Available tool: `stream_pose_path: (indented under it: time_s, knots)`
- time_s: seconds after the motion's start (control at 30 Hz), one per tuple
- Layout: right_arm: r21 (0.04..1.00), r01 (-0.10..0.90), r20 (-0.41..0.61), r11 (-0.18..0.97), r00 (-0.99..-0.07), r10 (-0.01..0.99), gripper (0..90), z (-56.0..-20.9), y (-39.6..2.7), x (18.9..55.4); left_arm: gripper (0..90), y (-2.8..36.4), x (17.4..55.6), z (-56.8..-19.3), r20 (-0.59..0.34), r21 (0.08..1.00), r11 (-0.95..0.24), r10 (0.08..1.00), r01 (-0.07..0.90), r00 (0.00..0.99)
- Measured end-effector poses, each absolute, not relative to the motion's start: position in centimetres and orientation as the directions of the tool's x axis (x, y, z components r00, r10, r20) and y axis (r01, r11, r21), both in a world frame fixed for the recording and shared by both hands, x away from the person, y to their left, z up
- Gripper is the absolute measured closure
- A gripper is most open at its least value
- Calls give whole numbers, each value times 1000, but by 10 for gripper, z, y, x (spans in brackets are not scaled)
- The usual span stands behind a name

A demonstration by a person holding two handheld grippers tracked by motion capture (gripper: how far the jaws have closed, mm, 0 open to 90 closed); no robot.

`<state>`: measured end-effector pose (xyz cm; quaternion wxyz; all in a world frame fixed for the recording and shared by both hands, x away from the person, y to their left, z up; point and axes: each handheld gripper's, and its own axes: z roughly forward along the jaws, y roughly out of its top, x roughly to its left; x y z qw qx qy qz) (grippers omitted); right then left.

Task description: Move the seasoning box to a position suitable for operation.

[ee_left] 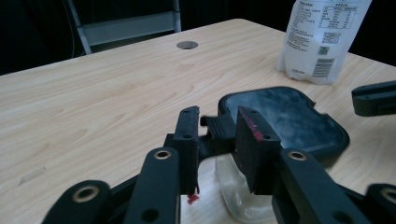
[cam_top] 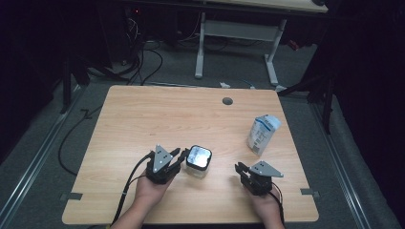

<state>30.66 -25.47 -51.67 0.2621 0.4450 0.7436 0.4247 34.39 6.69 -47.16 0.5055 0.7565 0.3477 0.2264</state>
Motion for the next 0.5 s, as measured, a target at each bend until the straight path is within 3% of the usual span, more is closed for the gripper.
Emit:
stream_pose_path:
  time_s: [0.23, 0.5]
  knots:
    - [863, 441, -8, 246, -475, 880, 773, -514, -252, 305, 898, 60, 357, -468, -13, 904, -265, 767, 336, 642]
    - [869, 433, -3, 240, -479, 878, 747, -513, -252, 303, 900, 55, 360, -468, 22, 898, -297, 767, 324, 641]
